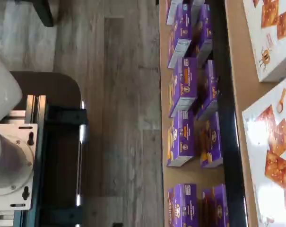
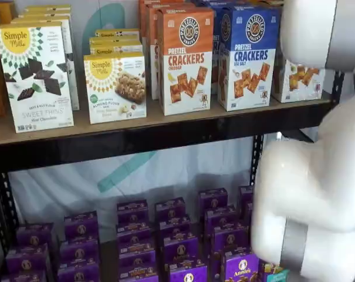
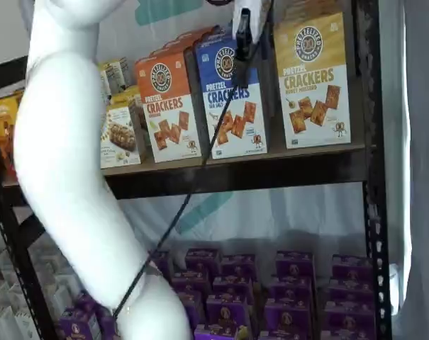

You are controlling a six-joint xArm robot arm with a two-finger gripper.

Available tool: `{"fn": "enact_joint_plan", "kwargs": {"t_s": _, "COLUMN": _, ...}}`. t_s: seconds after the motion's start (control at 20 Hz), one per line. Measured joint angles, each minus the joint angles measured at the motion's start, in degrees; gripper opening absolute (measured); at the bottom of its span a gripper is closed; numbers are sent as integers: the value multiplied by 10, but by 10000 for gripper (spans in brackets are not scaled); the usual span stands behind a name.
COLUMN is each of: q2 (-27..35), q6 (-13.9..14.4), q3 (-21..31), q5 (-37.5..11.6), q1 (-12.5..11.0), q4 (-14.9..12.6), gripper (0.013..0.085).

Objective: Retrieve the yellow and white box located on the top shelf, the sixth one from the left

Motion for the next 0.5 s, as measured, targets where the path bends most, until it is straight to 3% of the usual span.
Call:
{"fn": "enact_joint_plan", "kwargs": {"t_s": 0.15, "q2": 11, "q6": -5, "q3": -18, "q5": 29, "q1": 15, "q4": -42, "gripper": 850}}
{"fn": "enact_joint_plan", "kwargs": {"t_s": 0.5, "q2": -9, "q6": -15, "q3": 6, "q5": 5, "q1": 3, "q4": -38, "gripper": 850}}
